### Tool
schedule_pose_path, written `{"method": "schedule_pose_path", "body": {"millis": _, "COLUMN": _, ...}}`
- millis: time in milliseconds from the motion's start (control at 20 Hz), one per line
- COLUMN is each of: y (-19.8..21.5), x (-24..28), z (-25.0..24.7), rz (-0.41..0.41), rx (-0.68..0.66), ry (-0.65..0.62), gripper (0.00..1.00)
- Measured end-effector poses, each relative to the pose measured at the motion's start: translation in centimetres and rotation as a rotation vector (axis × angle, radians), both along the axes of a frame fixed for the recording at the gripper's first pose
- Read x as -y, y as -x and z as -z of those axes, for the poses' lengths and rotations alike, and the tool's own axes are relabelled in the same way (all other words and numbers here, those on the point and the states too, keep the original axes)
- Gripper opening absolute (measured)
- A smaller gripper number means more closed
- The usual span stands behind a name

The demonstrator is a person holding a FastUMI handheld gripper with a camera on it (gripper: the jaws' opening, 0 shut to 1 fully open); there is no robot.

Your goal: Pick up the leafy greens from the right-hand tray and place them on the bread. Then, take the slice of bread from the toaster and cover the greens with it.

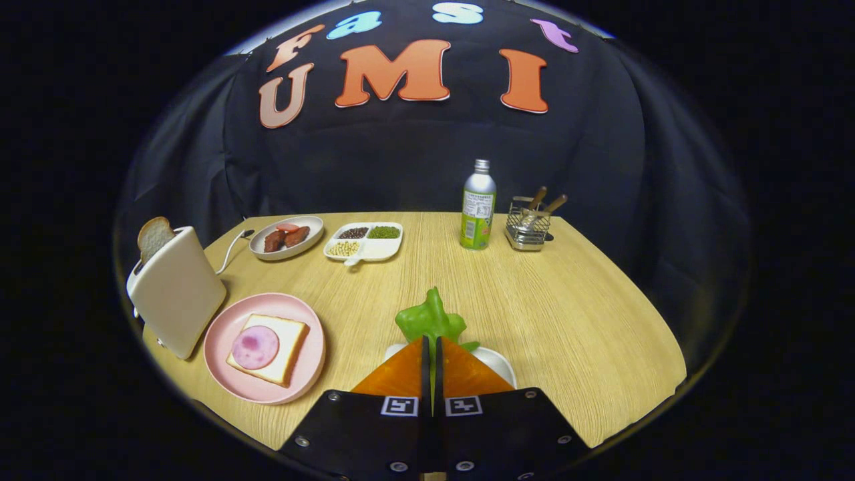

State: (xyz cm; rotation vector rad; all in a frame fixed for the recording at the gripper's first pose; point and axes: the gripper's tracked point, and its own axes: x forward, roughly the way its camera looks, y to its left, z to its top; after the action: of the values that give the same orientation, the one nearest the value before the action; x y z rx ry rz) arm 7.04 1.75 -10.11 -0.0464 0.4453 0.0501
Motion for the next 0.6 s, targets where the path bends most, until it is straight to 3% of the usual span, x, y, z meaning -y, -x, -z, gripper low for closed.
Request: {"method": "schedule_pose_path", "body": {"millis": 600, "y": 0.3, "x": -10.1, "z": -2.9, "rz": -0.164, "rx": 0.037, "ry": -0.019, "gripper": 0.00}}
